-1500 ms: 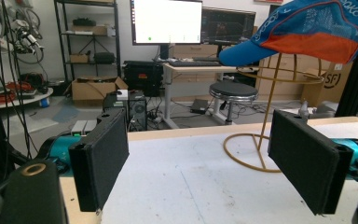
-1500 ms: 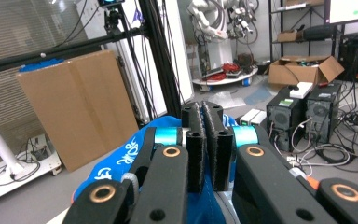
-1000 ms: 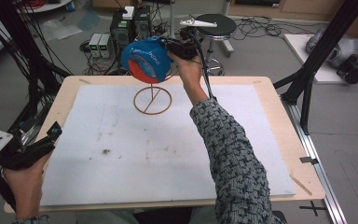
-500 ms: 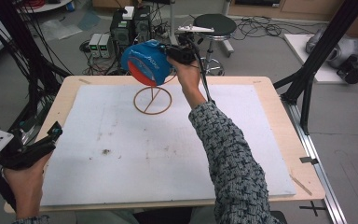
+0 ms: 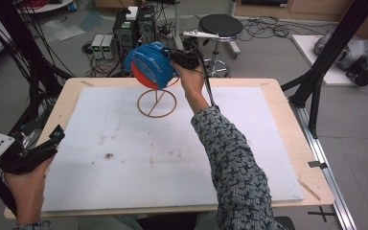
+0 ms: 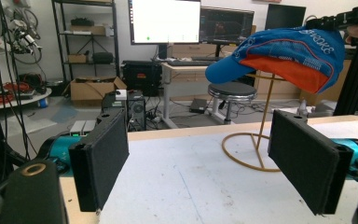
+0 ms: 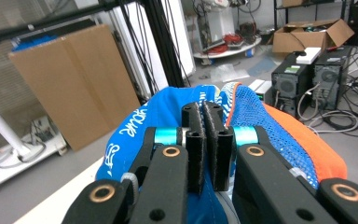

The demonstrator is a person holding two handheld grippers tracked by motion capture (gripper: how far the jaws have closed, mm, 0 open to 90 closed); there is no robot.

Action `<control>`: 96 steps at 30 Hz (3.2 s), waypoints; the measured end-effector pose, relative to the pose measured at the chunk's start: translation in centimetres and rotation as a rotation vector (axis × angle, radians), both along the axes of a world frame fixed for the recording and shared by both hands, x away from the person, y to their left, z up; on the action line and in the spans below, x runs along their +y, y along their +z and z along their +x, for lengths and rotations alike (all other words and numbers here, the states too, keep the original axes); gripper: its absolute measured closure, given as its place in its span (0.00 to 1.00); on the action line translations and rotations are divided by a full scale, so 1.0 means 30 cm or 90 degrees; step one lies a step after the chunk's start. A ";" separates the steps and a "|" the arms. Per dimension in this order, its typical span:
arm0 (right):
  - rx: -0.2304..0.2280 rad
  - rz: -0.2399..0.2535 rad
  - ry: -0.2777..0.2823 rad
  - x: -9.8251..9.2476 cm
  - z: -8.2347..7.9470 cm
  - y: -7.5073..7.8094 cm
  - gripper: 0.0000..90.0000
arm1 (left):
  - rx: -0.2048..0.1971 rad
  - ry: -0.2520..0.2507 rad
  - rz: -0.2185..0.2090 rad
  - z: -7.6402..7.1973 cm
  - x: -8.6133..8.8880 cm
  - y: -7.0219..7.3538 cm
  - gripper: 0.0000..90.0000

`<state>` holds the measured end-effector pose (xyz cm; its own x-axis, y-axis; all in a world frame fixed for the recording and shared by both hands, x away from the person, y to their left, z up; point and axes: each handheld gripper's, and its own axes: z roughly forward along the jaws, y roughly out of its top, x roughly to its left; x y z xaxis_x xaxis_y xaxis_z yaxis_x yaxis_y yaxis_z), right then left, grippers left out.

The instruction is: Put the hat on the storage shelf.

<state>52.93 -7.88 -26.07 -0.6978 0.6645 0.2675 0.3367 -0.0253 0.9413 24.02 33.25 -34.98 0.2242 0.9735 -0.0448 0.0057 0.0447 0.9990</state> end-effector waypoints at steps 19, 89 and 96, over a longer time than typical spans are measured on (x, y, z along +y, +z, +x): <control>-0.016 0.029 -0.005 -0.028 0.009 -0.053 0.90 | 0.005 -0.004 0.002 0.005 -0.006 -0.005 0.23; -0.156 -0.022 -0.231 -0.642 -0.349 0.085 0.19 | 0.023 -0.046 0.027 0.052 -0.090 -0.021 0.23; -0.165 -0.020 -0.249 -0.729 -0.440 0.038 0.17 | 0.028 -0.050 0.035 0.057 -0.104 -0.026 0.23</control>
<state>39.73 -29.74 -24.94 -0.4339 0.8960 0.0941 0.0619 -0.0745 0.9953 25.73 30.14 -35.78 0.2989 0.9543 -0.0032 0.0514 -0.0127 0.9986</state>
